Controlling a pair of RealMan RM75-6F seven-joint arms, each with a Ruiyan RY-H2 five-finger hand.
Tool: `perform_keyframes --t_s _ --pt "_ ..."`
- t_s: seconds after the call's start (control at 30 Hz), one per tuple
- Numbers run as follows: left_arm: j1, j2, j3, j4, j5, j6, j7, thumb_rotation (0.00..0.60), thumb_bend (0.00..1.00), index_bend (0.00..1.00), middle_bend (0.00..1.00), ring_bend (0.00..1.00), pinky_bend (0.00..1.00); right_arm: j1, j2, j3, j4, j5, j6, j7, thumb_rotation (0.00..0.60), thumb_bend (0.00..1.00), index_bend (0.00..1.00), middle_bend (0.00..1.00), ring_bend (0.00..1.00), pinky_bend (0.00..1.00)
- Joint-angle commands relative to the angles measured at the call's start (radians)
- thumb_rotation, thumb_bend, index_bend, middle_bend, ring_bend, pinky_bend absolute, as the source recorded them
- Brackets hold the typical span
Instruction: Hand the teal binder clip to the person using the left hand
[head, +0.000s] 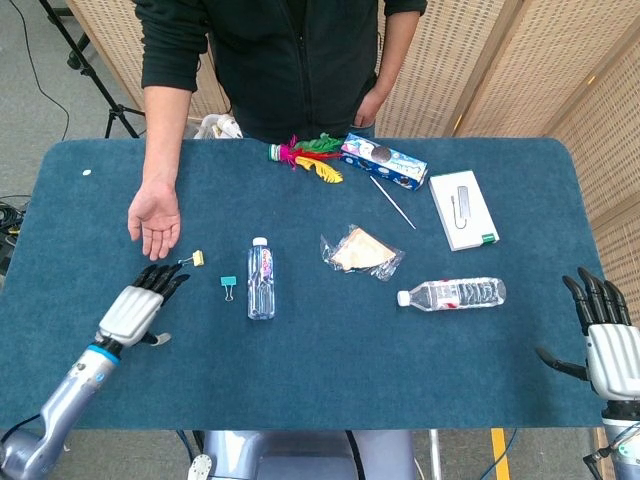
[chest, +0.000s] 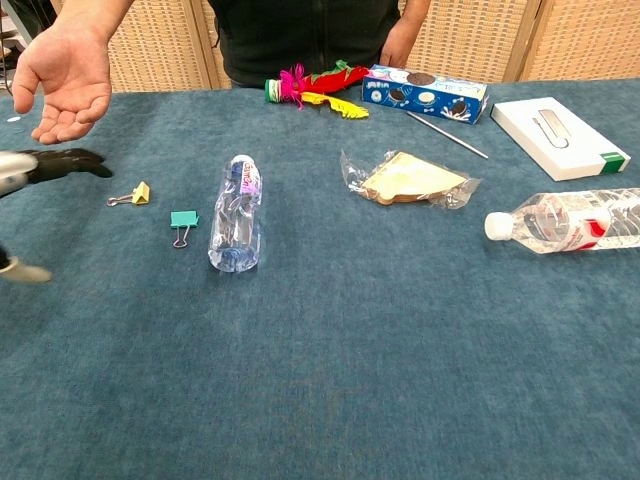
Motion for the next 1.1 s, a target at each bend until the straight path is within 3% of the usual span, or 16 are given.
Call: perform_keyframes --t_s 0.03,0.33,0.53,1.1 --pt "-0.054 -0.047 -0.046 0.016 -0.069 -0.063 0.001 0.600 0.07 0.18 0.00 0.00 0.00 0.002 -0.002 0.002 0.003 0.005 -0.005 -0.002 0.600 0.00 0.00 0.00 0.00 0.00" --pt "-0.131 -0.121 -0.100 0.031 -0.224 -0.147 0.121 0.600 0.20 0.26 0.00 0.00 0.00 0.006 -0.007 0.002 0.005 0.011 -0.015 -0.013 0.600 0.00 0.00 0.00 0.00 0.00" --pt "-0.174 -0.220 -0.146 0.098 -0.385 -0.129 0.258 0.600 0.29 0.29 0.00 0.00 0.00 0.008 -0.006 0.005 0.008 0.020 -0.022 -0.008 0.600 0.00 0.00 0.00 0.00 0.00" --pt "-0.247 -0.326 -0.153 0.156 -0.537 -0.123 0.366 0.600 0.29 0.39 0.00 0.00 0.00 0.009 0.002 0.010 0.006 0.035 -0.030 0.012 0.600 0.00 0.00 0.00 0.00 0.00"
